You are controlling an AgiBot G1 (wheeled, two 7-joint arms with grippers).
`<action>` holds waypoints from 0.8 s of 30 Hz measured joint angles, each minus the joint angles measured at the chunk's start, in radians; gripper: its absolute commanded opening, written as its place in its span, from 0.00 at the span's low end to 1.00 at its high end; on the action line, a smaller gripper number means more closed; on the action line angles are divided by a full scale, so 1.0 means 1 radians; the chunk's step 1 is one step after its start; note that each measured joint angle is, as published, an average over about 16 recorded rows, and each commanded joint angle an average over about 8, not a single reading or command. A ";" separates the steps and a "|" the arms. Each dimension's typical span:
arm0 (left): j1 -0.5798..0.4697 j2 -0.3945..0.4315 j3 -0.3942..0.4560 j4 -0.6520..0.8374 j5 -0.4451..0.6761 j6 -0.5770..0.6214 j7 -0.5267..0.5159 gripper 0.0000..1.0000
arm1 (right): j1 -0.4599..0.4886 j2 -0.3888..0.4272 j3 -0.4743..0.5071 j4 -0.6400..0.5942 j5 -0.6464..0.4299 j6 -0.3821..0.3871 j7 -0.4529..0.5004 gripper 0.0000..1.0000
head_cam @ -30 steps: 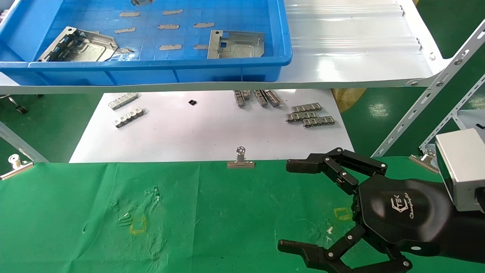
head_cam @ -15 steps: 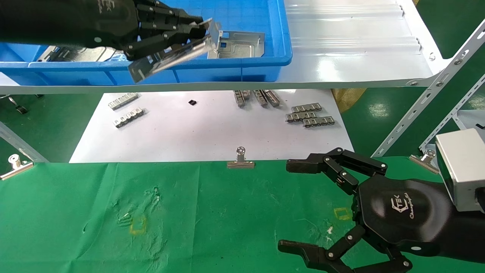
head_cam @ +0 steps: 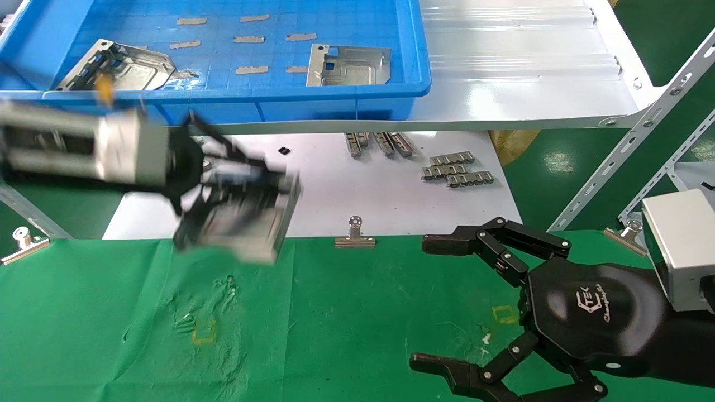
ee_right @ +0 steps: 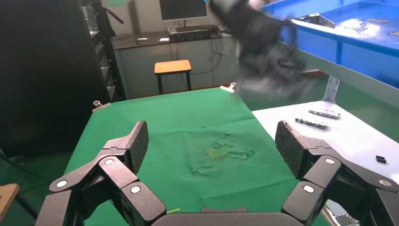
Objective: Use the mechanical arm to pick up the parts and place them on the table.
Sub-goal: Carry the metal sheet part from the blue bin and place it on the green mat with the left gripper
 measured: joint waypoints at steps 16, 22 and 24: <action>0.203 -0.037 0.083 0.157 0.005 -0.117 0.464 0.00 | 0.000 0.000 0.000 0.000 0.000 0.000 0.000 1.00; 0.248 -0.030 0.073 0.226 -0.012 -0.128 0.497 0.15 | 0.000 0.000 0.000 0.000 0.000 0.000 0.000 1.00; 0.255 -0.028 0.073 0.242 -0.014 -0.125 0.493 0.40 | 0.000 0.000 0.000 0.000 0.000 0.000 0.000 1.00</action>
